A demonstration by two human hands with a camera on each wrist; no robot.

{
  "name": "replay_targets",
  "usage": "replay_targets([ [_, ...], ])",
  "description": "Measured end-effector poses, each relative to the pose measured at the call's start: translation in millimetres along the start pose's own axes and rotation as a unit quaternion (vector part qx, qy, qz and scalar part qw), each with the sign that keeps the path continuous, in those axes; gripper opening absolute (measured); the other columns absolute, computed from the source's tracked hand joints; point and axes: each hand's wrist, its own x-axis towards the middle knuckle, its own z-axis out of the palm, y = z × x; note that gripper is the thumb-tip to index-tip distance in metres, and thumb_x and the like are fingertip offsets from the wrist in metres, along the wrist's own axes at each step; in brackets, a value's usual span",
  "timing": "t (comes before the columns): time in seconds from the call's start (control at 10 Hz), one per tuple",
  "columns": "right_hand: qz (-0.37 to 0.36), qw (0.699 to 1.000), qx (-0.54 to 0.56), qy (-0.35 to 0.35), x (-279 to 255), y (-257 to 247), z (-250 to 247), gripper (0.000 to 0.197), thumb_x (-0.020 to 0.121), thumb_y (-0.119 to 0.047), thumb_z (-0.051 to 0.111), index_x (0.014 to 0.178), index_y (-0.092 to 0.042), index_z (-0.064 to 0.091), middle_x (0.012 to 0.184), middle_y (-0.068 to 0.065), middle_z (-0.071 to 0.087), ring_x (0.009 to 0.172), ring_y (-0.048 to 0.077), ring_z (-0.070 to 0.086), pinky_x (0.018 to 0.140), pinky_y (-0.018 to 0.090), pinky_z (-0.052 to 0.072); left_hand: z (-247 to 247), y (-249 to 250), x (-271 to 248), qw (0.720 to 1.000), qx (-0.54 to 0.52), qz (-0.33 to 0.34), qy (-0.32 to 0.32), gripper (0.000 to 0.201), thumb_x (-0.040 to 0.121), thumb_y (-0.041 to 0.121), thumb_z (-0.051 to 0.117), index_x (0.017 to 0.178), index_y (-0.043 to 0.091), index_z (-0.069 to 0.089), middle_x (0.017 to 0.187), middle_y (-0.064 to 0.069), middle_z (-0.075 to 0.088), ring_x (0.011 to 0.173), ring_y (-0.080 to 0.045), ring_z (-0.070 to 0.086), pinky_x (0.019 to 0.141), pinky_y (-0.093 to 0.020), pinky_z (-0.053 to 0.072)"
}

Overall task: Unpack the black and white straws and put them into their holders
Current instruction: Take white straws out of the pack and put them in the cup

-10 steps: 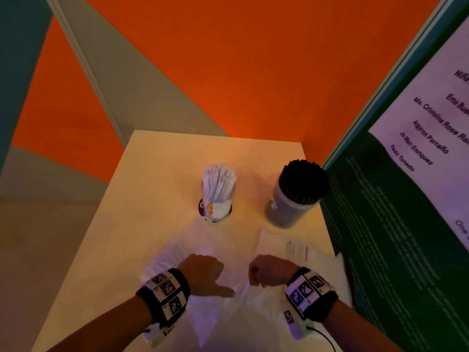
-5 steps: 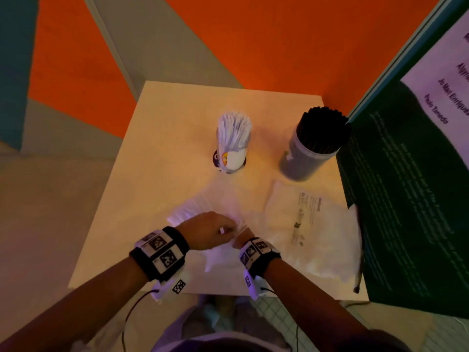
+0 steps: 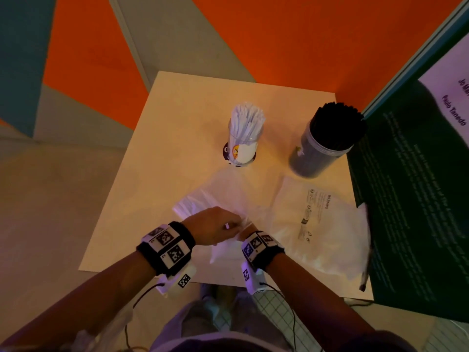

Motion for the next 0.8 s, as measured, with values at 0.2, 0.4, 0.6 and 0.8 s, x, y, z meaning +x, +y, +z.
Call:
replay_targets([
  [0.2,0.008,0.991,-0.108,-0.078,-38.6,-5.5,-32.7,0.024,0.099,-0.010,0.040,0.102,0.000,0.061,0.105,0.023,0.061,0.090,0.023,0.056,0.085,0.034,0.045,-5.6,2.8,8.3,1.000,0.007,-0.016,-0.002,0.019,0.099,0.026,0.048,0.095,0.014,0.062,0.090,0.001,0.066,0.053,-0.010,0.059,0.051,-0.015,0.048],
  [0.4,0.070,0.948,-0.264,-0.161,-98.4,29.0,-119.6,0.019,0.096,-0.025,0.048,0.080,-0.015,0.051,0.071,0.003,0.053,0.050,0.007,0.040,0.047,0.019,0.031,-3.6,8.0,23.0,0.998,0.053,-0.024,-0.015,0.019,0.098,0.027,0.048,0.095,0.015,0.062,0.097,0.000,0.067,0.075,-0.010,0.059,0.075,-0.029,0.050],
  [0.6,0.142,0.901,-0.399,-0.094,-149.4,36.8,-233.9,0.027,0.097,-0.023,0.046,0.112,-0.004,0.059,0.104,0.008,0.063,0.088,0.020,0.057,0.075,0.024,0.042,-15.0,15.6,39.6,0.991,0.124,-0.044,0.007,0.030,0.096,0.047,0.047,0.103,0.022,0.062,0.106,0.005,0.062,0.092,-0.016,0.059,0.080,-0.033,0.047],
  [0.8,0.099,0.917,-0.387,-0.019,-146.5,3.2,-261.0,0.038,0.099,-0.026,0.046,0.128,-0.003,0.054,0.129,0.012,0.058,0.118,0.027,0.055,0.101,0.037,0.044,-44.1,35.7,62.3,0.959,0.150,0.083,0.225,0.061,0.084,0.045,0.066,0.135,0.016,0.047,0.134,-0.005,0.047,0.126,-0.023,0.042,0.098,-0.037,0.040],
])
